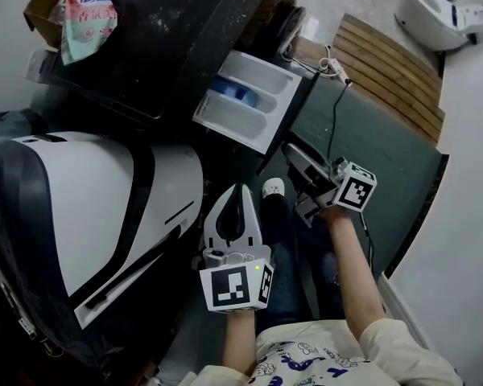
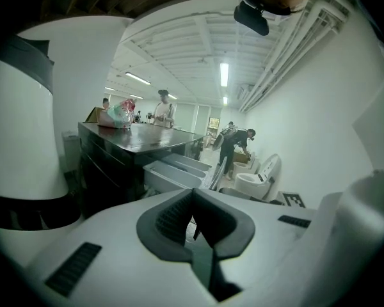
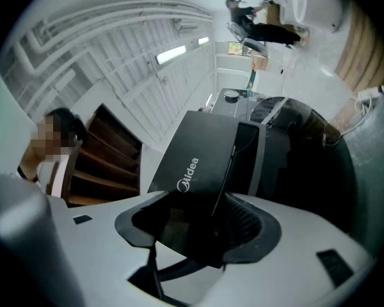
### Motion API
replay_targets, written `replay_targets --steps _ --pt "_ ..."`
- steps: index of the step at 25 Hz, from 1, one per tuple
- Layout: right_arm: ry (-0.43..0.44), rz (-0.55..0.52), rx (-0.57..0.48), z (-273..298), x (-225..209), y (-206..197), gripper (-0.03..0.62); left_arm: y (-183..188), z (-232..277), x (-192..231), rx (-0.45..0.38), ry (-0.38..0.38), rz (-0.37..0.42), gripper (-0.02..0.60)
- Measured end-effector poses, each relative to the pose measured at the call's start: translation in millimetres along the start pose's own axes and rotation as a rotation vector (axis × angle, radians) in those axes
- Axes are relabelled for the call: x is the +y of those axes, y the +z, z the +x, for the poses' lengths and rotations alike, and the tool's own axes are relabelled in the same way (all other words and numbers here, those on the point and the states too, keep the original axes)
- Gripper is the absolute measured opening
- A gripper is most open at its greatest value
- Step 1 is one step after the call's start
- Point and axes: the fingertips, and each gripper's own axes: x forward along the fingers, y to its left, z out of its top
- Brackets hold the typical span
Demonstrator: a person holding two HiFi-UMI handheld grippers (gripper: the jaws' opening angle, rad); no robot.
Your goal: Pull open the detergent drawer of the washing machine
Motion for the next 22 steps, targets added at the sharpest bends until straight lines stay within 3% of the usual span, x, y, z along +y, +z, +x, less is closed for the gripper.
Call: replay_targets --steps 2,8,13,16,22 --pt "-0.081 -0.119 0.049 -6.4 1.2 -2.3 0.278 3.5 -2.3 0.6 -0.009 0.007 0.001 0.014" --pt "-0.273 -0.523 0.148 -24.5 32.1 16.5 0.275 25.6 -10.4 -1.8 -0.042 0.029 -0.001 0.015" --pt "-0.376 -0.820 0.206 -29.8 81.3 38.5 0.204 51.6 -19.7 -11.9 -0.083 0.031 0.002 0.015" --pt "-0.428 -0.914 0.178 -32.8 109.5 56.4 0.141 70.3 -25.6 -18.4 -0.106 0.031 0.007 0.014" --pt "-0.470 -1.003 0.166 -38.4 155.1 75.4 0.095 109.6 -41.9 -31.6 -0.172 0.032 0.013 0.014"
